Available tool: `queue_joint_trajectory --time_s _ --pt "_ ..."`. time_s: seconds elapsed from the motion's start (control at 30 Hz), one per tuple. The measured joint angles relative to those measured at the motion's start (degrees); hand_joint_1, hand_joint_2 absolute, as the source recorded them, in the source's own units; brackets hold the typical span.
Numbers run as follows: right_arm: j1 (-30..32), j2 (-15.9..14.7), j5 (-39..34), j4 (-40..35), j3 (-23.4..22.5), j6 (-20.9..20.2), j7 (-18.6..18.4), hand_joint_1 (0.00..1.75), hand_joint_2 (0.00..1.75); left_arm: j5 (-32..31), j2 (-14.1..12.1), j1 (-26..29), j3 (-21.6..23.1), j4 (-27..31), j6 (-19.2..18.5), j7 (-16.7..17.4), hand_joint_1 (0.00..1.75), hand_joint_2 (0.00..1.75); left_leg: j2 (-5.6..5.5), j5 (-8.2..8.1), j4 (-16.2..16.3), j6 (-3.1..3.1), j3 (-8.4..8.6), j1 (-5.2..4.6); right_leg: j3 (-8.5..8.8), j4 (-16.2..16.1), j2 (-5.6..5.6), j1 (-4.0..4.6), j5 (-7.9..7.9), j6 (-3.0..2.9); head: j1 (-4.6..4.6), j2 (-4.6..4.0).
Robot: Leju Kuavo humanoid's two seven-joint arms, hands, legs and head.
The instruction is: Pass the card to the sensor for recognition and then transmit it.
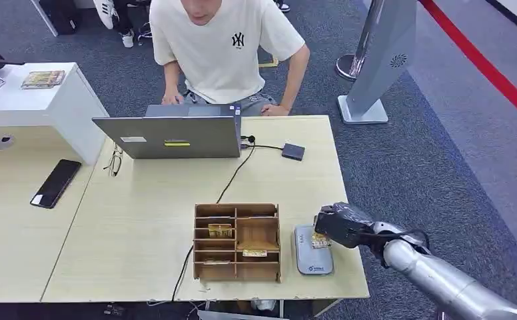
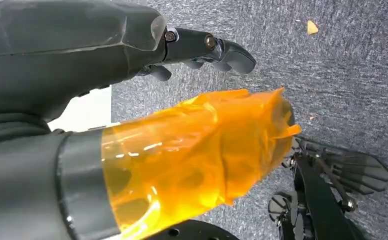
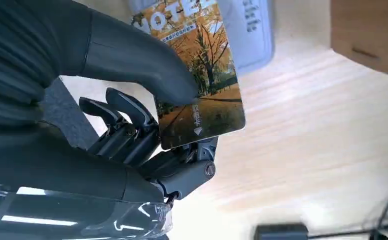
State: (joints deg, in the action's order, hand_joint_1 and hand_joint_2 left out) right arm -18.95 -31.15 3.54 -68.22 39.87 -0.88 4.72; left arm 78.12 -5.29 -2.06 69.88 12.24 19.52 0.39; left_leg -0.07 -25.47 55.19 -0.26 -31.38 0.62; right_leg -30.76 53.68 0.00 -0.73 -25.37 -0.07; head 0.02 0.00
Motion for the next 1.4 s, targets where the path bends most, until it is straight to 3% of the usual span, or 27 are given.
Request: queue_joint_trajectory --time_s 0.33,0.63,0.97,1.4 --pt "0.0 1.49 -2.36 -1.86 -5.43 5.14 6.74 1.75 1.75 0.46 0.0 0.02 0.0 0.0 0.28 -0.85 0.0 0.0 0.0 0.01 0.0 -0.01 -0.02 0.0 0.0 0.0 0.0 0.0 0.0 0.0 0.0 0.0" --pt "-0.56 5.07 -3.02 -2.95 -9.29 8.25 12.49 1.75 1.75 0.44 0.02 -0.01 0.0 0.0 1.09 -1.09 0.0 0.0 -0.01 0.03 0.0 -0.01 -0.02 0.0 0.0 0.01 -0.01 0.01 0.0 0.0 0.0 0.0" --pt "-3.58 12.98 -1.33 -3.0 -10.38 13.88 19.32 1.75 1.75 -0.68 0.07 -0.12 0.0 0.0 2.19 -1.09 0.0 0.0 0.02 0.06 0.0 -0.02 0.0 0.01 0.0 0.03 0.02 0.02 0.01 -0.01 0.0 0.0" --pt "-11.0 23.11 -3.54 -0.09 -8.98 10.21 24.33 1.75 1.75 -2.6 0.04 -0.35 0.39 0.0 2.71 -1.57 0.0 0.0 0.02 0.09 0.0 0.0 0.0 0.01 0.0 0.05 0.03 0.01 0.02 -0.02 0.0 0.0"
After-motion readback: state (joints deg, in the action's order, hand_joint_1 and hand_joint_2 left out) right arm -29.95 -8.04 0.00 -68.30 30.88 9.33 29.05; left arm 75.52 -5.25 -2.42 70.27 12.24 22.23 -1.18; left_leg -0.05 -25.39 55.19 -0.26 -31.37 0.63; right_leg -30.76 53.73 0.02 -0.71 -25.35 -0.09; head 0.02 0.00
